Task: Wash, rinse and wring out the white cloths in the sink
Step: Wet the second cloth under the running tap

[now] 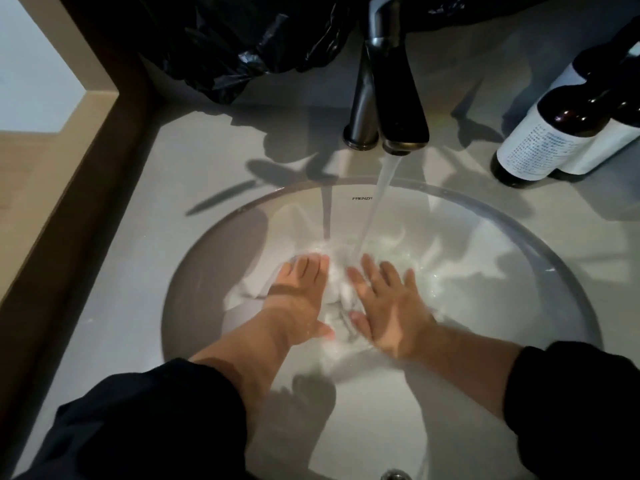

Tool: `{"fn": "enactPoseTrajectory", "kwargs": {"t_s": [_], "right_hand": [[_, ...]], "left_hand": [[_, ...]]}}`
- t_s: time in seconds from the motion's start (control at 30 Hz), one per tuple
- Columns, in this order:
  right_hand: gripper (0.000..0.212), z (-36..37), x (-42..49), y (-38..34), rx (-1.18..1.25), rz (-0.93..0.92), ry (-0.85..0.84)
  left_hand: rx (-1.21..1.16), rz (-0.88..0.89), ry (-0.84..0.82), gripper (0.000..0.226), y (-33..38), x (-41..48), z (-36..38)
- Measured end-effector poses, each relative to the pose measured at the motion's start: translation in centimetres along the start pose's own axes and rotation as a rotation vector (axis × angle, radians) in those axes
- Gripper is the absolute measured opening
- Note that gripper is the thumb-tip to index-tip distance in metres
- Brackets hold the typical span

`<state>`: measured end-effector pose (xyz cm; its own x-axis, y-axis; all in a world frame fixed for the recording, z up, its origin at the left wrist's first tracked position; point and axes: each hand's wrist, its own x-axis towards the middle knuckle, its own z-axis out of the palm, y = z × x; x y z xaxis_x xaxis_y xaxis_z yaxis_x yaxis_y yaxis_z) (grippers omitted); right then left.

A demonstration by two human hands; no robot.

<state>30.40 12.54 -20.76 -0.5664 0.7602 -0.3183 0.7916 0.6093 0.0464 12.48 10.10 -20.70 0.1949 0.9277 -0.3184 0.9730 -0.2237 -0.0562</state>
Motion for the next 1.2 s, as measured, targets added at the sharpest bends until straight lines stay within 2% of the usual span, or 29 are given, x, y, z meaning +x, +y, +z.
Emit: {"fn": "enactPoseTrajectory", "kwargs": {"t_s": [0.13, 0.2, 0.27, 0.33, 0.43, 0.5, 0.57, 0.63, 0.67, 0.73, 0.8, 0.87, 0.97, 1.03, 1.1, 1.17, 1.2], "right_hand": [[0.069, 0.3, 2.2, 1.1, -0.088, -0.066, -0.015], [0.064, -0.1, 2.6, 1.7, -0.054, -0.103, 0.014], [0.058, -1.0, 3.1, 2.3, 0.078, -0.120, 0.047], [0.045, -2.1, 3.6, 2.7, 0.272, -0.111, 0.060], [0.021, -4.0, 3.0, 4.4, 0.536, 0.017, 0.158], [0.005, -6.2, 1.7, 6.6, 0.741, 0.064, 0.035], [0.013, -8.4, 0.7, 8.3, 0.737, 0.043, -0.236], [0.026, -9.0, 0.3, 8.1, 0.473, 0.044, -0.471], [0.038, -8.5, 0.3, 7.4, 0.329, 0.051, -0.509], [0.082, -6.9, -0.1, 5.3, 0.176, 0.088, -0.518], [0.107, -4.6, -0.8, 3.0, 0.090, 0.106, -0.528], [0.112, -2.3, -1.0, 1.7, -0.102, 0.085, -0.485], [0.097, -1.2, 0.2, 1.5, -0.256, 0.056, -0.307], [0.078, -1.5, 1.4, 2.5, -0.184, 0.032, -0.177], [0.064, -2.3, 1.9, 3.9, 0.076, 0.060, -0.191], [0.070, -3.4, 1.8, 4.8, 0.384, 0.104, -0.274], [0.078, -4.2, 1.2, 4.7, 0.496, 0.109, -0.323]], "left_hand": [[0.079, -0.023, -0.020, 0.108, 0.3, 1.1, 0.0], [0.076, -0.017, -0.021, 0.078, 0.6, 1.7, -0.4], [-0.117, -0.069, -0.013, 0.049, 0.4, 1.9, -1.2], [-0.226, -0.062, 0.026, 0.045, -0.5, 1.9, -2.2], [-0.150, 0.020, 0.048, 0.047, -2.5, 1.6, -4.4], [-0.117, 0.024, 0.037, 0.050, -3.9, 1.0, -5.8], [-0.123, 0.009, -0.007, 0.058, -4.8, 0.3, -6.4], [-0.150, 0.036, -0.097, 0.071, -4.4, -0.2, -6.0], [-0.159, 0.048, -0.117, 0.083, -3.8, -0.3, -5.6], [-0.147, 0.037, -0.085, 0.113, -2.0, 0.1, -4.3], [-0.089, 0.048, -0.141, 0.129, -0.3, 0.2, -2.8], [0.068, 0.085, -0.195, 0.130, 0.8, 0.3, -1.2], [0.140, 0.064, -0.124, 0.117, 1.2, 0.5, -1.1], [0.092, 0.057, -0.024, 0.098, 1.2, 0.9, -1.4], [-0.014, 0.044, 0.119, 0.085, 1.1, 1.3, -1.7], [-0.129, 0.089, 0.160, 0.084, 0.7, 1.2, -2.2], [-0.177, 0.139, 0.096, 0.086, 0.4, 1.0, -2.4]]}}
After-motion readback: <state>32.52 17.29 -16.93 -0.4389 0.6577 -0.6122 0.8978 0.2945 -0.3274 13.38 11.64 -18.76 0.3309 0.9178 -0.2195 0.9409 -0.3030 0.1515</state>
